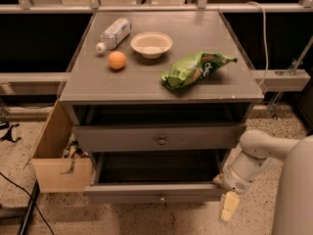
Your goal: Open middle drawer
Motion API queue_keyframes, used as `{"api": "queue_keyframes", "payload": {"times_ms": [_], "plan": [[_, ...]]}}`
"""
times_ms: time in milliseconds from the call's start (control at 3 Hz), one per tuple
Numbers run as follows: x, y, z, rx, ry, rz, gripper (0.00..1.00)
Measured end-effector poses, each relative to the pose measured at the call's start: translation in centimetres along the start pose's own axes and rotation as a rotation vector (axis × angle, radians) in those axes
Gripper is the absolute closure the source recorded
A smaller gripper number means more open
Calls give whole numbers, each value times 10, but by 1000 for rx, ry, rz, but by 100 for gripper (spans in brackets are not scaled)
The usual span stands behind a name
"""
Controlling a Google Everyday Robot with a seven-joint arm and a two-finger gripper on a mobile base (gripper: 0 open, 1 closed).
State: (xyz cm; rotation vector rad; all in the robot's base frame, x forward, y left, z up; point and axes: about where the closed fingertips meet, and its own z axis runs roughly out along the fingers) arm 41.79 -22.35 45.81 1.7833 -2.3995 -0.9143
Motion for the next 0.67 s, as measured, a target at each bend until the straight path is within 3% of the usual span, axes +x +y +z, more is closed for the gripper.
{"api": "queue_keyframes", "payload": {"times_ms": [333, 667], "plan": [[7, 22, -7, -56, -15, 43, 0], [7, 24, -7, -65, -15, 44, 0]]}}
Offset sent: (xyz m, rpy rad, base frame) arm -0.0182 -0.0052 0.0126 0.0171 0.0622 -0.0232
